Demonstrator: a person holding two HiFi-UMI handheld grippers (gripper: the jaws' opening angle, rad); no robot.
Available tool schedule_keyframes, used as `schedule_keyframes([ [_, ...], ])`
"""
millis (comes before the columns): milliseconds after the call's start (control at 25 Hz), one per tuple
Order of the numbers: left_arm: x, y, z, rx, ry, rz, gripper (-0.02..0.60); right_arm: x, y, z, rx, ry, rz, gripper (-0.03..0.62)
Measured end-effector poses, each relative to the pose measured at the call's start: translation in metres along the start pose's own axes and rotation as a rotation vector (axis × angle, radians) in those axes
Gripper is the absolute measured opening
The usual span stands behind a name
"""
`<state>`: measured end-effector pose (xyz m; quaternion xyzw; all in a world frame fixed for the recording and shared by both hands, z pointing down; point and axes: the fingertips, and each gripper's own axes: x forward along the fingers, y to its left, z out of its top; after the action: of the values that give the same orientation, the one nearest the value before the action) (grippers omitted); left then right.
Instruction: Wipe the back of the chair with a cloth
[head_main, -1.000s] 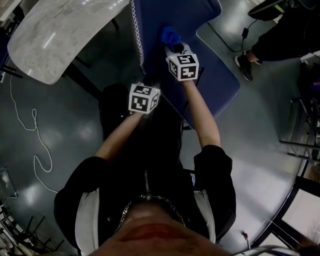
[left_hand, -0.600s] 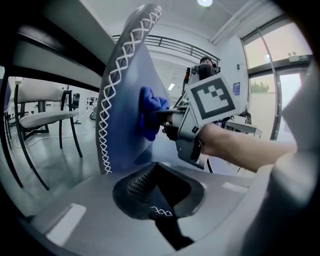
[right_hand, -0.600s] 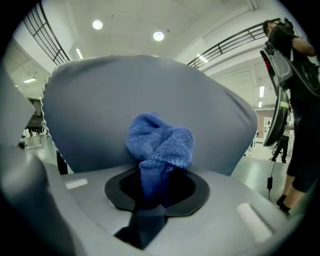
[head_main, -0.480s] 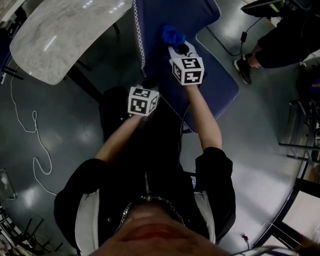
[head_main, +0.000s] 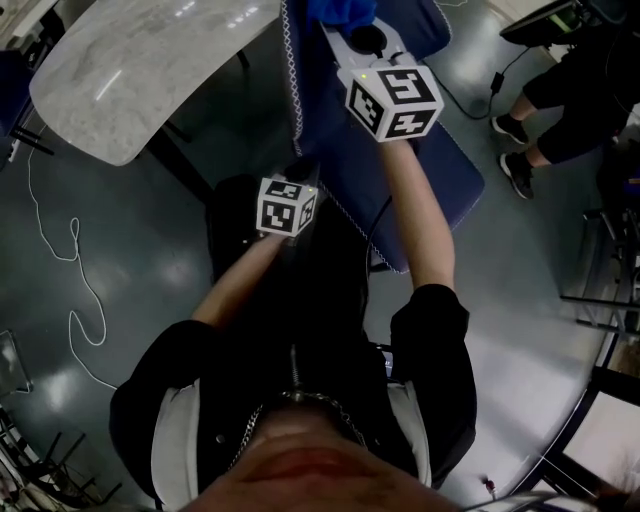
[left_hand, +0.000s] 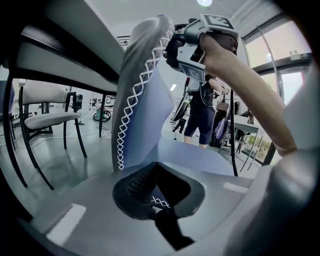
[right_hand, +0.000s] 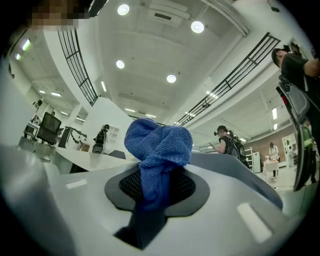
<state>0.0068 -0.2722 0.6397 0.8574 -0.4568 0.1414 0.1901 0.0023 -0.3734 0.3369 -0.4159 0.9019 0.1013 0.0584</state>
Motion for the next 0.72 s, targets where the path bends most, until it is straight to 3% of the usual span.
schedule_keyframes([
  [200, -0.002, 0.002, -0.004, -0.013, -0.001, 0.006, 0.002, 0.009, 0.016, -0.009, 0.008, 0.034, 0.054, 0.094],
  [720, -0.001, 0.008, -0.009, -0.029, 0.006, 0.013, 0.002, -0.018, 0.026, -0.059, 0.109, 0.080, 0.064, 0.094],
])
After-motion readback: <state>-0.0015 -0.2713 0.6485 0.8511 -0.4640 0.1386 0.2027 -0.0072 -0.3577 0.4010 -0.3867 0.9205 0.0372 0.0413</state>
